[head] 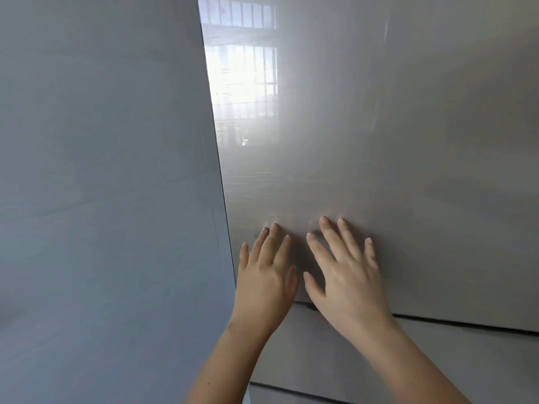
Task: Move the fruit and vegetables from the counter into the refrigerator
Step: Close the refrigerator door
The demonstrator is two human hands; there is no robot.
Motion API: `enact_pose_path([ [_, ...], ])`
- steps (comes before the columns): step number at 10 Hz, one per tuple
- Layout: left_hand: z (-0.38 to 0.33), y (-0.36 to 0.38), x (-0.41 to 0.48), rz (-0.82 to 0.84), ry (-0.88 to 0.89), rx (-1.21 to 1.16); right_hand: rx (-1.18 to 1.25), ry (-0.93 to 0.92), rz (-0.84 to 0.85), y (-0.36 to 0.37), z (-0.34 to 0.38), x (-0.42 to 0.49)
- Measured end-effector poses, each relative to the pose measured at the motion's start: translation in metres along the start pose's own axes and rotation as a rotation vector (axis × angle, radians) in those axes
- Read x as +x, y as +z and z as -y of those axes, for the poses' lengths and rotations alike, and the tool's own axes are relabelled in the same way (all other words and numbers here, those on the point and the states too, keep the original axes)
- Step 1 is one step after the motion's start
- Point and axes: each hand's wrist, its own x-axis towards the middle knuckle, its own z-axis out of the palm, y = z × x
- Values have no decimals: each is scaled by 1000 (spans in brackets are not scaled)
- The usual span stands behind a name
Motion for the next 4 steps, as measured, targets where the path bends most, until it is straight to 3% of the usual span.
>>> enact_pose_path([
  [4, 8, -14, -8, -44, -26, 65, 46, -5, -63, -4, 5, 1],
])
